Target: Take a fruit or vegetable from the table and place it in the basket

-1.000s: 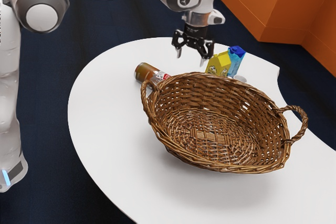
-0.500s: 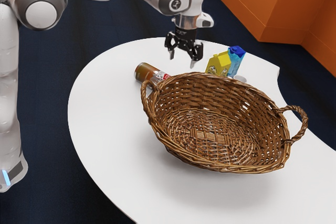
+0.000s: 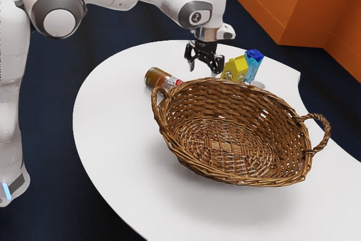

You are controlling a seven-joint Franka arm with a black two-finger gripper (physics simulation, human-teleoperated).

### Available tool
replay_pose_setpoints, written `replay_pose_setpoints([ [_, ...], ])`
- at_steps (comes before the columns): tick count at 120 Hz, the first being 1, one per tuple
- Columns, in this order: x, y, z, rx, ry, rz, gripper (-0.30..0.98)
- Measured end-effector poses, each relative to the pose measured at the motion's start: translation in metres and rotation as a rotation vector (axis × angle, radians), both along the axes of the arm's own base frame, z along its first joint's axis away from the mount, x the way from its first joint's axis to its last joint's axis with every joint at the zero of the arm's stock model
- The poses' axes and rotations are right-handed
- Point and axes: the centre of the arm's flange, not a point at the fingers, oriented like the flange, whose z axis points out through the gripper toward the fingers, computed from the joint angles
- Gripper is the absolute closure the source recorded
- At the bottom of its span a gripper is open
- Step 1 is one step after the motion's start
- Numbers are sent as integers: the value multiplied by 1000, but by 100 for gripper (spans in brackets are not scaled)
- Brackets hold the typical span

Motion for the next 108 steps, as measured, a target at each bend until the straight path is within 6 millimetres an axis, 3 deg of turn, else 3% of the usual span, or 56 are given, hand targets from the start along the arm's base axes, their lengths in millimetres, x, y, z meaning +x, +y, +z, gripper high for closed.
replay_pose_setpoints([
  [49, 3, -14, 19, -41, -93, -12, 0],
  [75, 8, -22, 15, -85, -112, -4, 0],
  [108, -21, -22, 10, -124, -92, 47, 0],
])
